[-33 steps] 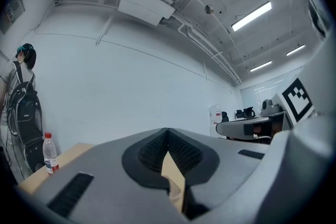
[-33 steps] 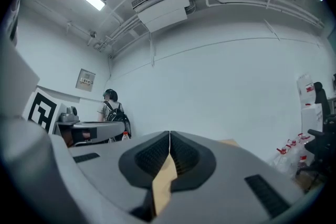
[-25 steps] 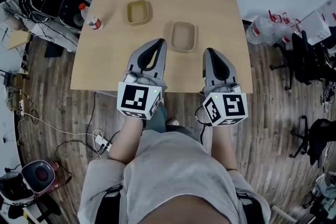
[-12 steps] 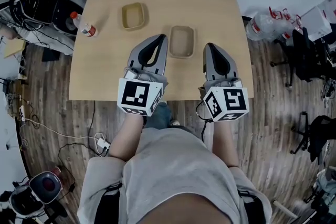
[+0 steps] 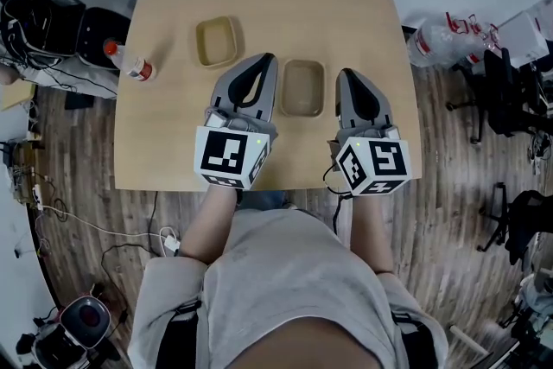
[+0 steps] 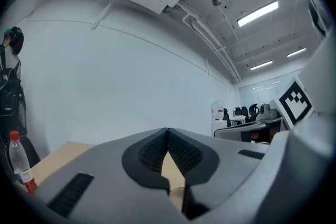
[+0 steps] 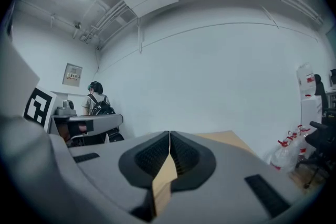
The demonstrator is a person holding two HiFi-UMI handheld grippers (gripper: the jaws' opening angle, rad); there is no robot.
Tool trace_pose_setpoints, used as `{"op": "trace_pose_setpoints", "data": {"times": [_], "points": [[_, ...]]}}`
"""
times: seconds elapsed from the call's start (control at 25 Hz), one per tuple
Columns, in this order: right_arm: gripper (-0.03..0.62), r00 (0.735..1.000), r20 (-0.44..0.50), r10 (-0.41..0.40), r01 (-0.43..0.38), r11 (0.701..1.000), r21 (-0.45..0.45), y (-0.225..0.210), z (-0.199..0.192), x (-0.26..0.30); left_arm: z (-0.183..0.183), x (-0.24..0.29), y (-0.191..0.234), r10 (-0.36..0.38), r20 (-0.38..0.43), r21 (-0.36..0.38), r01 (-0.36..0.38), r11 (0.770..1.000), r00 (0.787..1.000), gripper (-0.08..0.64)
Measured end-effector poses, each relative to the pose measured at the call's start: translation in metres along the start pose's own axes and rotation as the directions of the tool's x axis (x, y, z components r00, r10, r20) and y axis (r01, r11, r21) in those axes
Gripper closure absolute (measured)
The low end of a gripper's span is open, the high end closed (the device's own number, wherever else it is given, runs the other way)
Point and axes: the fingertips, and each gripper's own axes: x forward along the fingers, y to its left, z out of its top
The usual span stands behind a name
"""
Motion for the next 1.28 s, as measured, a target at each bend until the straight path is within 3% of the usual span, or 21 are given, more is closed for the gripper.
{"op": "trace_pose_setpoints", "data": {"times": [0.36, 0.72, 0.96, 1.28], "points": [[0.580, 0.991, -0.133, -0.025, 0.032, 0.998, 0.053, -0.021, -0.045, 0.050, -0.038, 0.045, 0.024, -0.039, -0.071, -0.051, 0.035, 0.998, 0.997, 0.545], [0.580, 0.960, -0.277, -0.047, 0.075, 0.993, 0.089, -0.039, -0.101, 0.072, -0.088, 0.070, 0.032, -0.071, -0.167, -0.110, 0.053, 0.993, 0.983, 0.546], [0.580, 0.922, -0.383, -0.057, 0.110, 0.987, 0.118, -0.047, -0.147, 0.071, -0.110, 0.075, 0.033, -0.087, -0.198, -0.143, 0.059, 0.988, 0.976, 0.545], [0.580, 0.850, -0.521, -0.078, 0.180, 0.972, 0.148, -0.058, -0.197, 0.062, -0.119, 0.075, 0.036, -0.098, -0.211, -0.164, 0.063, 0.984, 0.973, 0.545]]}}
